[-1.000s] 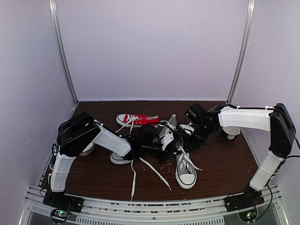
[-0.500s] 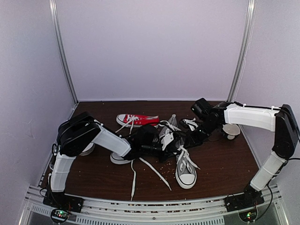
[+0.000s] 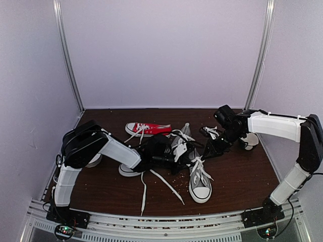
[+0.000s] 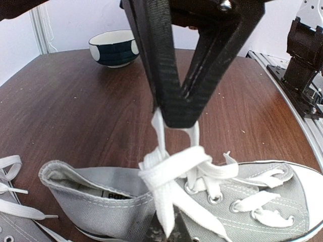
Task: Tie the shoes
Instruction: Tie the loops with the shoelace on the shoe.
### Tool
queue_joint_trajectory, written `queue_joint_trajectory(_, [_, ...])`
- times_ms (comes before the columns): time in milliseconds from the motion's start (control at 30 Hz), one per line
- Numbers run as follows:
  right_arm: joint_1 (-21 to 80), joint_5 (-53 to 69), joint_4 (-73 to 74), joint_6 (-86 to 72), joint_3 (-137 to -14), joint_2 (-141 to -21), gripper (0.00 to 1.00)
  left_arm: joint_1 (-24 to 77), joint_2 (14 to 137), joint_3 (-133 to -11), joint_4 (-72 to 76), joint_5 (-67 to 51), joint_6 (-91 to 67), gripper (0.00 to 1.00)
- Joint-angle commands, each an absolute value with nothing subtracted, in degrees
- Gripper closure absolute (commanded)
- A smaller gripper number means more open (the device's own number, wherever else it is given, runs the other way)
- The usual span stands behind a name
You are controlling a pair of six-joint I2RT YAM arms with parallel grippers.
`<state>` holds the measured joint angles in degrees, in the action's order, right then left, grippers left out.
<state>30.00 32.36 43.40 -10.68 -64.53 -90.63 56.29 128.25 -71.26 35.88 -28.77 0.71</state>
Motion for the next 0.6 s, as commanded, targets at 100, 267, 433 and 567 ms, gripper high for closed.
queue_joint_trajectory(100, [28.0,33.4,40.6,-10.4,-60.6,-88.4,1.00,56.2,126.7,-70.9,33.5,-30.2,-0.8,1.00])
queue_joint_trajectory(267, [26.4,32.3,38.9,-11.2,-57.4,-87.5,1.00,56.2,124.7,-69.3,31.1,-30.2,-5.8,1.00])
queue_joint_trajectory(433, [25.0,31.7,37.0,-11.8,-54.7,-86.3,1.00,56.2,123.7,-69.7,27.3,-29.4,-8.6,1.00])
queue_joint_trajectory(567, [24.0,31.2,35.8,-12.0,-52.5,-85.3,1.00,56.2,123.5,-69.5,24.5,-28.8,-9.2,1.00])
